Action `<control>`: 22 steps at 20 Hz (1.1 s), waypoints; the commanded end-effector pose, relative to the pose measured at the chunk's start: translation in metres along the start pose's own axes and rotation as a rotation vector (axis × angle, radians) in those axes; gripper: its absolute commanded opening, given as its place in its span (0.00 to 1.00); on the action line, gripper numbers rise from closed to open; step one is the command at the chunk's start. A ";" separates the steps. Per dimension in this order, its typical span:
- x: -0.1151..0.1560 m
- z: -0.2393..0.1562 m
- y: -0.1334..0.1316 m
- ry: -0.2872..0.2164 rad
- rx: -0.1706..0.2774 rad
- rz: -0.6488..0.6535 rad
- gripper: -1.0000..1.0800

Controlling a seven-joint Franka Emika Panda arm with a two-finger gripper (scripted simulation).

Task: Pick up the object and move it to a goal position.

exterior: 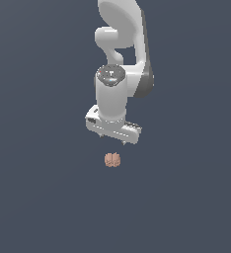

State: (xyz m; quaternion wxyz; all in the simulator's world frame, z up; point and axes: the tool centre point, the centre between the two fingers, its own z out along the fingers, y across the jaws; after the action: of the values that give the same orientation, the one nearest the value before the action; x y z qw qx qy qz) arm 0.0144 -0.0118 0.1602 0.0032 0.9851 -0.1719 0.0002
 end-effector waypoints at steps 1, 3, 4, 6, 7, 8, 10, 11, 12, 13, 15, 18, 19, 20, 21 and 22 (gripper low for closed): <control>0.002 0.004 -0.001 -0.002 0.002 0.073 0.96; 0.004 0.007 -0.001 -0.003 0.003 0.130 0.96; 0.005 0.009 -0.002 -0.004 0.004 0.159 0.96; 0.006 0.012 -0.002 -0.006 0.005 0.216 0.96; 0.007 0.013 -0.002 -0.006 0.005 0.244 0.96; 0.008 0.015 -0.003 -0.007 0.006 0.273 0.96; 0.010 0.018 -0.003 -0.008 0.006 0.330 0.96; 0.010 0.020 -0.003 -0.009 0.007 0.359 0.96; 0.011 0.021 -0.004 -0.009 0.007 0.387 0.96; 0.012 0.023 -0.004 -0.010 0.007 0.416 0.96; 0.014 0.026 -0.004 -0.010 0.007 0.472 0.96; 0.016 0.031 -0.005 -0.011 0.008 0.558 0.96; 0.017 0.032 -0.005 -0.012 0.008 0.586 0.96; 0.018 0.034 -0.005 -0.012 0.008 0.614 0.96; 0.018 0.035 -0.006 -0.012 0.007 0.643 0.96; 0.019 0.037 -0.006 -0.012 0.007 0.671 0.96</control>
State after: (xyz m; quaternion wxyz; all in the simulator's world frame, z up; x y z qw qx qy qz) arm 0.0331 -0.0129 0.1259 -0.0016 0.8841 -0.4672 -0.0040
